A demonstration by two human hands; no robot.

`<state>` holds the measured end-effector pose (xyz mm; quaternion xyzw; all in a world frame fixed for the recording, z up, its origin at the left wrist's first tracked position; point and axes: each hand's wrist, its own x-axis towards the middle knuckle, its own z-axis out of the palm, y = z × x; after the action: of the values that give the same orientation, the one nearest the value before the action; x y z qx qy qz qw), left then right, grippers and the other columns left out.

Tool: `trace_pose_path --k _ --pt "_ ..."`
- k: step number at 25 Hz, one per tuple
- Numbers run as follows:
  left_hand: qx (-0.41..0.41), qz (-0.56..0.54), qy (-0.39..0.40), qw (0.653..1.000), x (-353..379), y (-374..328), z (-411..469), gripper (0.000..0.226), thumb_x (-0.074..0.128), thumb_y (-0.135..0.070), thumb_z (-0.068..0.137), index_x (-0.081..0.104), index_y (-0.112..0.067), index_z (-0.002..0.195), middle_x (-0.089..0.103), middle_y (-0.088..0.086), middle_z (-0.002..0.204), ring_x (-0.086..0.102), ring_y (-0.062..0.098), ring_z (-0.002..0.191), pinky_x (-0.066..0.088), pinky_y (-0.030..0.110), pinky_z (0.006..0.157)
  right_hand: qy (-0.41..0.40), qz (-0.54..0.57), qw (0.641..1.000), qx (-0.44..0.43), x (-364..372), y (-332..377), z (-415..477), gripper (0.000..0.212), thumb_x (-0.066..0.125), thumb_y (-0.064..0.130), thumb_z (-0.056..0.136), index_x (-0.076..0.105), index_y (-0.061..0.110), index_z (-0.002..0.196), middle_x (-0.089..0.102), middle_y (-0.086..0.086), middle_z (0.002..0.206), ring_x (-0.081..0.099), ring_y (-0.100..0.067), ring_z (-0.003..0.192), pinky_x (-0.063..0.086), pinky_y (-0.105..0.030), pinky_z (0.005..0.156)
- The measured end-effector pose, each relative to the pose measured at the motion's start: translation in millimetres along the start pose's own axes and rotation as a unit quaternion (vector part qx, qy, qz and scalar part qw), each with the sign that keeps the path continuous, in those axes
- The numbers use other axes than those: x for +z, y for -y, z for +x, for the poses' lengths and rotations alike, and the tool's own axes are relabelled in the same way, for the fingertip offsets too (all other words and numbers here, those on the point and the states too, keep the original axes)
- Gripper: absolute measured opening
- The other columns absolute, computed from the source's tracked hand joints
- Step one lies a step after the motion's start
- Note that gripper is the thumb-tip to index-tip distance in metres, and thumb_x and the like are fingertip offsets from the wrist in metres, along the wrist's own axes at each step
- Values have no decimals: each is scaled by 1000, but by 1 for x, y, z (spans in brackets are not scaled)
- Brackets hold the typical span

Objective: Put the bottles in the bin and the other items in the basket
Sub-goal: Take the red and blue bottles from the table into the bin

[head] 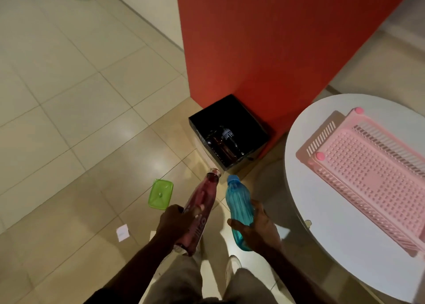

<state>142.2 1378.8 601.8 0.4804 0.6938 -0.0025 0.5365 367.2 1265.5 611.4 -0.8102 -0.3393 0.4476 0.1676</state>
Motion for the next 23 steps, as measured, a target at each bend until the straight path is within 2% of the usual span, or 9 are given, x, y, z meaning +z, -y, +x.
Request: trace_pose_path --k 5,7,9,11,13,15,18,20,23 --pt "-12 -44 55 997 0 -46 67 66 86 -62 78 78 3 87 79 19 82 79 38 72 67 54 72 -43 37 998 25 -3 29 39 86 78 65 76 35 29 142 51 12 124 62 -13 106 59 -23 75" --pt "-40 -41 52 997 11 -64 101 68 86 -61 79 75 5 95 79 21 90 79 37 78 67 49 75 -48 39 997 35 -9 36 67 82 81 61 76 37 30 139 54 10 125 65 -18 108 63 -33 80" --pt "-66 -54 52 995 21 -79 116 70 86 -60 79 72 4 104 78 17 89 77 30 72 61 33 57 -49 39 997 41 -18 42 83 82 81 58 78 37 28 140 53 9 126 64 -21 113 61 -38 88" --pt "-91 -71 58 992 38 -96 145 66 87 -56 80 72 2 107 76 12 82 72 20 56 48 21 40 -42 34 997 52 -28 46 123 84 82 57 78 38 25 142 55 7 126 65 -20 109 60 -34 85" --pt "-91 -83 58 991 52 -114 166 64 88 -56 78 69 0 104 73 9 77 68 14 47 42 17 34 -61 44 996 52 -39 50 159 81 83 53 79 40 22 140 61 1 123 67 -18 101 60 -34 80" --pt "-100 -101 43 989 73 -129 195 69 87 -64 74 66 -5 101 72 7 80 70 15 55 42 17 34 -41 66 995 65 -41 49 211 71 80 47 85 43 20 139 62 -4 127 66 -19 101 58 -40 89" --pt "-101 -104 30 989 98 -150 225 74 85 -72 72 62 -9 103 69 5 80 68 16 60 41 17 32 24 93 990 105 -40 55 263 60 70 43 95 38 27 144 53 -3 137 56 -5 91 47 -24 80" --pt "-98 -100 27 990 116 -160 249 73 82 -72 75 61 -10 108 69 5 83 70 17 64 50 23 41 -32 43 996 77 -42 52 302 71 76 45 89 40 24 147 54 -6 136 61 -16 98 54 -32 83" --pt "-71 -116 22 990 129 -179 283 71 80 -66 82 61 -10 121 74 11 101 77 27 85 66 39 71 -63 -9 997 33 -55 57 348 75 81 49 81 46 24 143 56 -10 138 61 -32 117 56 -50 94"
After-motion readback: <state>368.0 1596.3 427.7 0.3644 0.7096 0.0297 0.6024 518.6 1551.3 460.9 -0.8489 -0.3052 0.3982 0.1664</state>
